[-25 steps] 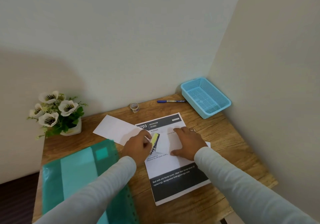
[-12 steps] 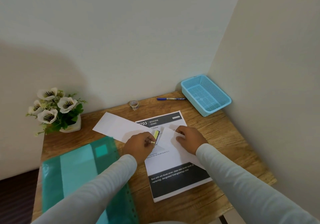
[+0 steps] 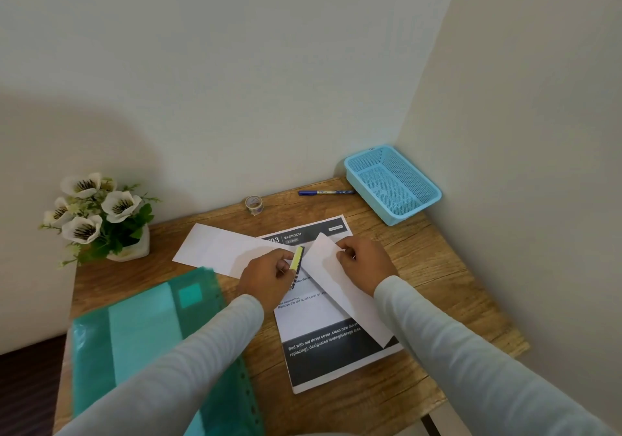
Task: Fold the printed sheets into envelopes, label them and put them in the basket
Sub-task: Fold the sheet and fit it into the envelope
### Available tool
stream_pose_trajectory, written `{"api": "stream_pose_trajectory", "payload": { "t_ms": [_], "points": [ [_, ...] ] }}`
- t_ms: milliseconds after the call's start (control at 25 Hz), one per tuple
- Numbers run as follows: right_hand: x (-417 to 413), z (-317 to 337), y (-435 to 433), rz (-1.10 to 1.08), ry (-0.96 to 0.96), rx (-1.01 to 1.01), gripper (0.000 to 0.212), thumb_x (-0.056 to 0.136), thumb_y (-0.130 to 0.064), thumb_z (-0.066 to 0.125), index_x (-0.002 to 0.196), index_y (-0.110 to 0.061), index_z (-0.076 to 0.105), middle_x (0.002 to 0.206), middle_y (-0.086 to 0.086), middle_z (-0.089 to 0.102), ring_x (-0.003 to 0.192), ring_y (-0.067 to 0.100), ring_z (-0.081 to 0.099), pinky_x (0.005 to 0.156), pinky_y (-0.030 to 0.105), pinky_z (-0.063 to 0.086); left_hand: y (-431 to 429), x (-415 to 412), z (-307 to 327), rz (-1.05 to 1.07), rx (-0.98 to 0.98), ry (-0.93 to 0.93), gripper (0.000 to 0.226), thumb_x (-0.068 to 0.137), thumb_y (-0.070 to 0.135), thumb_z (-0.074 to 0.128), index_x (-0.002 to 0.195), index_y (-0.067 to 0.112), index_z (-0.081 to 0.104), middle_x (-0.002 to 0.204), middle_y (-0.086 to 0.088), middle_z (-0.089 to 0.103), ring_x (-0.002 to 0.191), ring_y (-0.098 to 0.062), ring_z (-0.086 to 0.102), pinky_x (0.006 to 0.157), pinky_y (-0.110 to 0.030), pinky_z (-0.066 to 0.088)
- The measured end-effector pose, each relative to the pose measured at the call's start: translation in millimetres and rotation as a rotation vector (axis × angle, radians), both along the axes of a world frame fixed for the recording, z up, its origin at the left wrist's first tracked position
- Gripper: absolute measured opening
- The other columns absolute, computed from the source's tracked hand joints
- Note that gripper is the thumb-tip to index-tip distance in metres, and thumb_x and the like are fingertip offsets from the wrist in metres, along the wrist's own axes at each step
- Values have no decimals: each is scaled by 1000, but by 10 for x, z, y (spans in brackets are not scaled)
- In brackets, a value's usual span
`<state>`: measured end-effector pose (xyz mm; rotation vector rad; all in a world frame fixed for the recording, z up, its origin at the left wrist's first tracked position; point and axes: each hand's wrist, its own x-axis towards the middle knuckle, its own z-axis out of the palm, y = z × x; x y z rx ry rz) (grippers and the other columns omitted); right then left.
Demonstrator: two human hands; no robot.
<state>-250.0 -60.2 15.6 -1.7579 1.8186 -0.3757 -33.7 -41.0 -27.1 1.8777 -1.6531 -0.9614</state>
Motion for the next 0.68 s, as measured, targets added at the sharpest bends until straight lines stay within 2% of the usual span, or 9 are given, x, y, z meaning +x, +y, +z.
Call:
{"api": "stream_pose_trajectory", "payload": {
  "t_ms": [240, 440, 520, 680],
  "points": [
    [-76, 48, -34, -4, 9, 7, 27, 102, -23, 58, 126, -22, 70, 111, -1, 71, 98, 16, 64, 84, 30, 51, -37, -11, -18, -16, 0, 2, 29, 95, 20, 68, 123, 25, 67, 93, 7, 68, 90, -17, 65, 89, -36, 57],
    [37, -41, 8, 40, 11, 52, 25, 99, -22, 59, 120, -26, 73, 99, -10, 66, 94, 15, 65, 83, 31, 53, -31, -35, -29, -32, -20, 1, 28, 94, 19, 68, 120, 27, 69, 89, 12, 67, 86, -11, 64, 82, -30, 55],
    [85, -86, 13, 75, 19, 94, 26, 99, -23, 59, 121, -25, 73, 105, -7, 69, 97, 14, 65, 87, 31, 54, -21, -34, -39, -42, -24, -6, 29, 94, 19, 67, 121, 28, 69, 90, 13, 67, 86, -12, 64, 80, -27, 53],
    [154, -116, -26, 151, 43, 159, 28, 101, -20, 56, 123, -20, 73, 128, -1, 69, 109, 19, 64, 92, 28, 47, 9, -21, -57, -64, -33, -16, 30, 94, 19, 67, 122, 28, 68, 93, 13, 66, 89, -11, 62, 89, -33, 56]
  ]
}}
